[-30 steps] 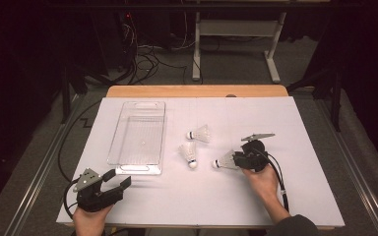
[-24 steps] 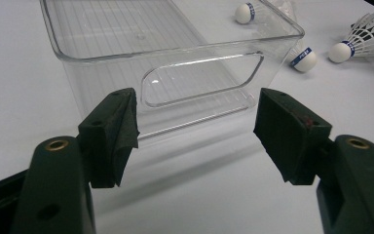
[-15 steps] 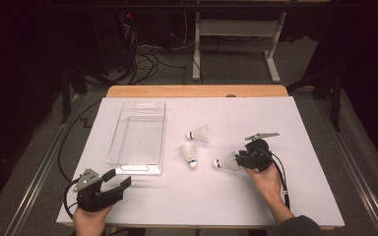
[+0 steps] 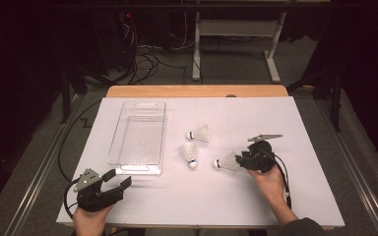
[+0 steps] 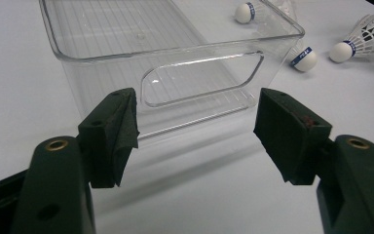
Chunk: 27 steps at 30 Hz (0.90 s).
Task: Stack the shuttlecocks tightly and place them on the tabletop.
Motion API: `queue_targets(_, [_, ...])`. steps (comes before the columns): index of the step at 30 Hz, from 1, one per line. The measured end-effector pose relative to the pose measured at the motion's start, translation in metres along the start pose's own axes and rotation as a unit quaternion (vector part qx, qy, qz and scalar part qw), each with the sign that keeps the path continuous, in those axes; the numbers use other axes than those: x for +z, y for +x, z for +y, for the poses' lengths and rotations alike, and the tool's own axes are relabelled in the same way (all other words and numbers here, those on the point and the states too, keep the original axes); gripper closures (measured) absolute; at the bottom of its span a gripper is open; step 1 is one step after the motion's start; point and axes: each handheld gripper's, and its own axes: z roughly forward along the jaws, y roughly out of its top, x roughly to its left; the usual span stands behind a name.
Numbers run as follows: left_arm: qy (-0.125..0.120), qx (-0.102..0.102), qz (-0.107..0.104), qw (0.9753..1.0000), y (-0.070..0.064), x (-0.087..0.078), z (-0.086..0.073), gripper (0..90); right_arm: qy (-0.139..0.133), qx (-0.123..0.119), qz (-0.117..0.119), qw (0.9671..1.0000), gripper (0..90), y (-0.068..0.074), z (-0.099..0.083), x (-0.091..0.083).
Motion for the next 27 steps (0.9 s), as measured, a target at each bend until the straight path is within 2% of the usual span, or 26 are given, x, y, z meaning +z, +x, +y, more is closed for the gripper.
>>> queue_targets(12, [-0.001, -0.001, 0.000, 1.0000, 0.000, 0.000, 0.000, 33.0, -0.005, -0.008, -0.003, 1.0000, 57.6, -0.002, -0.004, -0.011])
queue_targets(20, [-0.002, -0.003, 0.000, 1.0000, 0.000, -0.001, 0.000, 33.0, -0.014, 0.003, 0.000, 0.9999, 58.2, -0.006, -0.012, -0.021])
queue_targets(27, [-0.002, -0.004, 0.001, 1.0000, 0.001, -0.001, 0.000, 33.0, -0.014, 0.007, 0.014, 0.9998, 58.2, -0.007, -0.017, -0.031])
